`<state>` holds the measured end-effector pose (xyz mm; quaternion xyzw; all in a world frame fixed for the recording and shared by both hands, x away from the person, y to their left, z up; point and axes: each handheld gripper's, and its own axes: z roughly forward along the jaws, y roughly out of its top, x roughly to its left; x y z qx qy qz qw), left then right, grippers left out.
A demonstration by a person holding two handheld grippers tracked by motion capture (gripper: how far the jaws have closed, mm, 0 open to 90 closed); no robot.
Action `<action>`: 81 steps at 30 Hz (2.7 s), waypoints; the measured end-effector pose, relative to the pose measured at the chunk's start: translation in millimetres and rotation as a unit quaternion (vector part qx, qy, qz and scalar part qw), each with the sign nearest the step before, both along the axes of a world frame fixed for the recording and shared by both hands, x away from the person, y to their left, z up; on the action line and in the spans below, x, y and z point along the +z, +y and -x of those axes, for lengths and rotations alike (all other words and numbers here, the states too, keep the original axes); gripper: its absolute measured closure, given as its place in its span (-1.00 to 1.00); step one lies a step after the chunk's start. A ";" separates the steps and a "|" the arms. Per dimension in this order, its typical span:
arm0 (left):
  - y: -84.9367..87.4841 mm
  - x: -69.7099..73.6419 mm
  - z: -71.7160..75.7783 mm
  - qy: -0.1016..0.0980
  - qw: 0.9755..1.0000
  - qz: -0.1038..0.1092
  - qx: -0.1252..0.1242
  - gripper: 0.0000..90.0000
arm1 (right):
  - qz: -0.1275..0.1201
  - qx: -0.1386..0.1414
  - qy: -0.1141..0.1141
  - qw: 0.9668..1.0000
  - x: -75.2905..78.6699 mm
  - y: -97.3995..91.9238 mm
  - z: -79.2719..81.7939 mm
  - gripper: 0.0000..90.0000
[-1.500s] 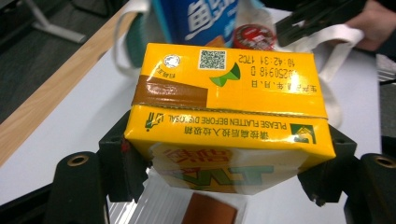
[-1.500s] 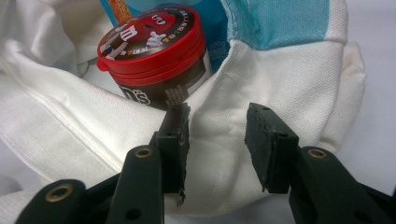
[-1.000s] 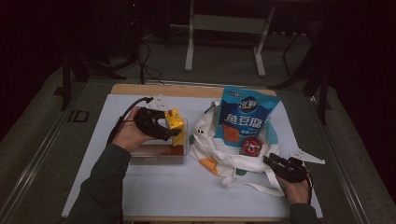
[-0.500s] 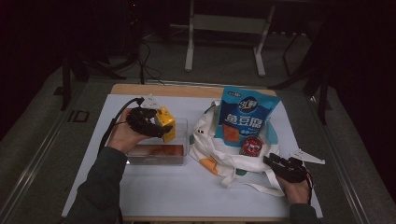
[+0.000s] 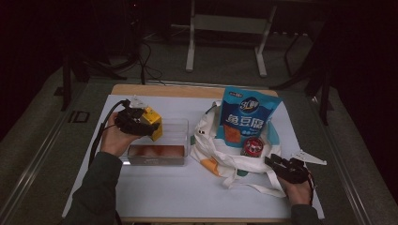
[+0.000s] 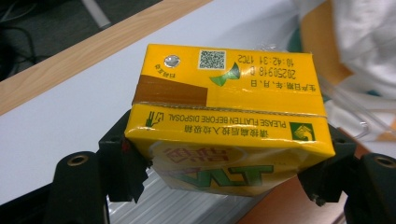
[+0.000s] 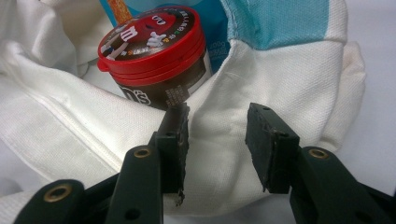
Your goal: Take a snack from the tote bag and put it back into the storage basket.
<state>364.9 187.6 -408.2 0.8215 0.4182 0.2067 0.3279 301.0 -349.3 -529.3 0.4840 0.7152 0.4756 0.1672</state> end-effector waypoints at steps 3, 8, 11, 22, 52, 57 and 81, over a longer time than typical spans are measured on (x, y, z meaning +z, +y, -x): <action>6.0 -3.8 1.4 0.002 1.000 0.004 0.017 -0.36 | 0.000 0.000 0.000 1.000 0.0 0.1 0.0 0.30; 15.4 -10.9 2.9 0.001 0.999 -0.001 0.047 -0.36 | 0.000 -0.001 0.000 1.000 0.1 0.2 0.2 0.30; 23.4 -15.6 4.0 0.006 0.998 0.005 0.067 -0.36 | 0.000 0.000 0.000 1.000 0.0 0.1 0.1 0.30; 40.1 -37.1 11.1 0.021 0.995 0.008 0.094 -0.37 | 0.000 -0.002 0.000 1.000 -0.1 0.4 0.2 0.30; 46.2 -56.2 19.2 0.044 0.992 -0.001 0.119 -0.38 | -0.002 -0.002 -0.001 1.000 -0.6 0.2 0.2 0.30; 46.4 -56.0 22.3 0.042 0.992 0.001 0.121 -0.39 | -0.002 -0.002 -0.001 1.000 -0.6 0.1 0.2 0.30; 59.2 -53.2 53.2 0.014 0.993 0.001 0.120 -0.43 | -0.001 -0.002 -0.001 1.000 -0.5 0.6 0.4 0.30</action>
